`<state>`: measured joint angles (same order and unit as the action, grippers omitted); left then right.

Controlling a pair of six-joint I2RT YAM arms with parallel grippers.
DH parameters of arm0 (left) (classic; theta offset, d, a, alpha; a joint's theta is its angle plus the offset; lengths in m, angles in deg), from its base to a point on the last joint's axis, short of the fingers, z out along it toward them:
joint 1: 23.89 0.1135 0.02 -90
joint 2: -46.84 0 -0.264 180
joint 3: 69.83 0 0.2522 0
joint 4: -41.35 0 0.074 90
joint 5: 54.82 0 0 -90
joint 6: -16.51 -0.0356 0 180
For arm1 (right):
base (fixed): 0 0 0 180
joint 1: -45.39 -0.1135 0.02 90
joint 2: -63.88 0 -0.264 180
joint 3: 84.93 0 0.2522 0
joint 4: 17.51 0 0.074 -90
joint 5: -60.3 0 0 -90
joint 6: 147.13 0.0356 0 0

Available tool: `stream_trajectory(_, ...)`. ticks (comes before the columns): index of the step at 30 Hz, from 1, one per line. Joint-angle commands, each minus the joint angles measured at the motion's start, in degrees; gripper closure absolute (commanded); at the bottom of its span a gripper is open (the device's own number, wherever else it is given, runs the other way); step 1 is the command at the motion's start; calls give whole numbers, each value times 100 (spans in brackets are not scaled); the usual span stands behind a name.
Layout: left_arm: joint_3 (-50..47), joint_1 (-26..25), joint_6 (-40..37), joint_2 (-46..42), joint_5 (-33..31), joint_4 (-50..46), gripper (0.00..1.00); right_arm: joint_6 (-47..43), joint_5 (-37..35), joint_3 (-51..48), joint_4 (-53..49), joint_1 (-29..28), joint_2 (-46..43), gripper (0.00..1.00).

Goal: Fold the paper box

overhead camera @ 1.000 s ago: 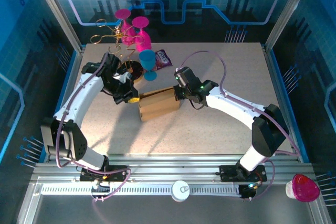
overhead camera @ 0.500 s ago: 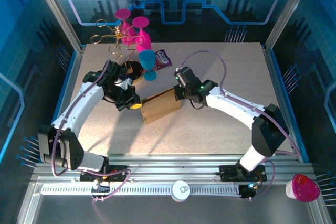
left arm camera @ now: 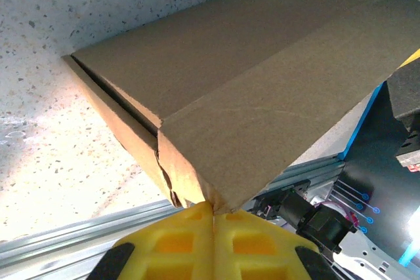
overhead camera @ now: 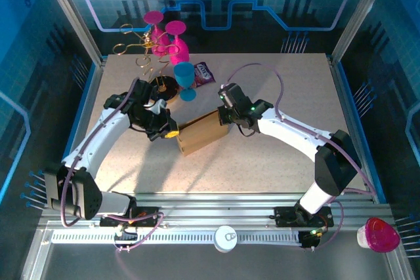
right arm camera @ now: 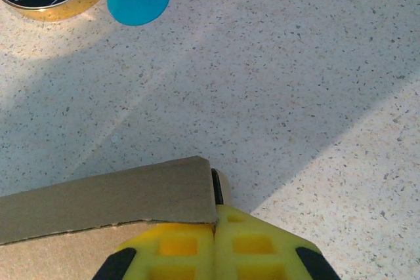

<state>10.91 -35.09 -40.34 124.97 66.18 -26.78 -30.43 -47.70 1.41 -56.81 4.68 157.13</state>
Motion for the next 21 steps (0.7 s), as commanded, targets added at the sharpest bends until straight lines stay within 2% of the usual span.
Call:
stream_trajectory(1, -49, -22, 260, 15, 474, 376, 100, 136, 530, -121, -636, -51, 228, 100)
stream_trajectory(6, -595, -116, 359, -247, 439, 847, 100, 155, 585, -147, -607, -49, 221, 100)
stream_trajectory(15, -1357, -286, 475, -687, -9, 1435, 100, 153, 590, -234, -566, -51, 194, 100)
stream_trajectory(21, -1287, -287, 658, -777, 14, 1476, 100, 125, 578, -253, -586, -36, 133, 100)
